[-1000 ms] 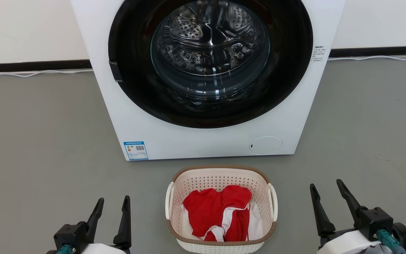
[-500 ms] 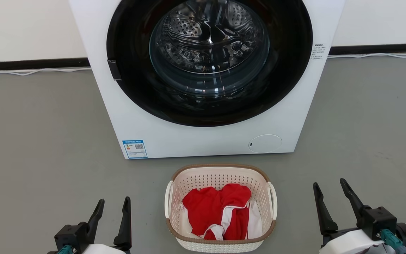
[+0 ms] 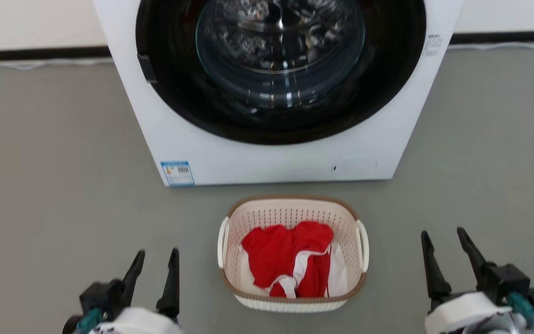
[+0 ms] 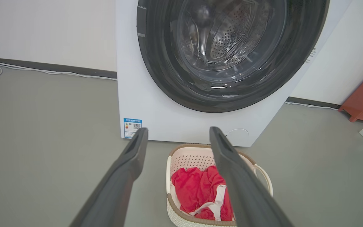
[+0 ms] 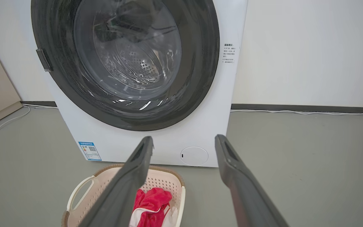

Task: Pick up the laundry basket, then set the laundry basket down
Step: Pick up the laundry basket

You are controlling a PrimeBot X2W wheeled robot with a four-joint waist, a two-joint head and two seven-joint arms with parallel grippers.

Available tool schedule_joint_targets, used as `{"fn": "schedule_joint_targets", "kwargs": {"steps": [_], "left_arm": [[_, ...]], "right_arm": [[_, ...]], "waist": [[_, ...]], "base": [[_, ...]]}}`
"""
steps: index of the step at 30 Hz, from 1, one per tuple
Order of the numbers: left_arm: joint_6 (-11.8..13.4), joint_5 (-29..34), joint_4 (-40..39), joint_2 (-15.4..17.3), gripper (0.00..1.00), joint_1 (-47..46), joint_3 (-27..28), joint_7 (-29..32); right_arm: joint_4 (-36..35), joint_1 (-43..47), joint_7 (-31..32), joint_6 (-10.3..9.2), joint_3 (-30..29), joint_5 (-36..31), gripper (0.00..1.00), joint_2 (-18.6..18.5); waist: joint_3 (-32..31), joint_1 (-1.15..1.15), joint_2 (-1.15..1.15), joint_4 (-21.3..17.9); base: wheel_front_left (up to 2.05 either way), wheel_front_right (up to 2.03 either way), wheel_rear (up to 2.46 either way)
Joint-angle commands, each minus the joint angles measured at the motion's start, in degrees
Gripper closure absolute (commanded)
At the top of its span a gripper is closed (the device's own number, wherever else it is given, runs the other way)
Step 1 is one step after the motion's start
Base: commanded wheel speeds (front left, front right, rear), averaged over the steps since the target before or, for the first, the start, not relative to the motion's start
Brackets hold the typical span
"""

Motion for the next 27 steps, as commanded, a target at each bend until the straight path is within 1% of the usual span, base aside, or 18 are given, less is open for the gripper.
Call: {"fn": "schedule_joint_targets", "kwargs": {"steps": [1, 8, 15, 21, 27], "left_arm": [[-0.29, -0.38, -0.6, 0.5, 0.0, -3.99, 1.11, -0.78], [-0.91, -1.29, 5.66, 0.5, 0.0, -11.28, -0.47, -0.78], [-1.41, -1.96, 13.17, 0.5, 0.0, -21.02, -2.53, -0.78], [-1.7, -1.3, 18.23, 0.5, 0.0, -28.6, -4.7, -0.78], [-1.87, -3.24, 23.54, 0.5, 0.0, -35.74, -6.6, -0.78]], "right_arm": [[-0.69, -3.47, -0.8, 0.4, 0.81, -0.66, 0.0, -0.17], [3.99, -9.37, -0.8, 0.4, 0.34, -0.51, 0.0, -0.07], [11.63, -17.09, -0.8, 0.4, -0.12, -1.04, 0.0, -0.06], [18.84, -23.77, -0.8, 0.4, -0.84, -3.55, 0.0, -0.06], [22.7, -30.0, -0.8, 0.4, -3.33, -5.8, 0.0, -0.37]], "waist": [[2.09, 0.0, 0.0, 0.41], [8.87, 0.0, 0.0, 1.43], [16.6, 0.0, 0.0, 2.41], [22.95, 0.0, 0.0, 2.73], [29.32, 0.0, 0.0, 2.9]], "base": [[0.0, 0.0, 0.0], [0.0, 0.0, 0.0], [0.0, 0.0, 0.0], [0.0, 0.0, 0.0], [0.0, 0.0, 0.0]]}}
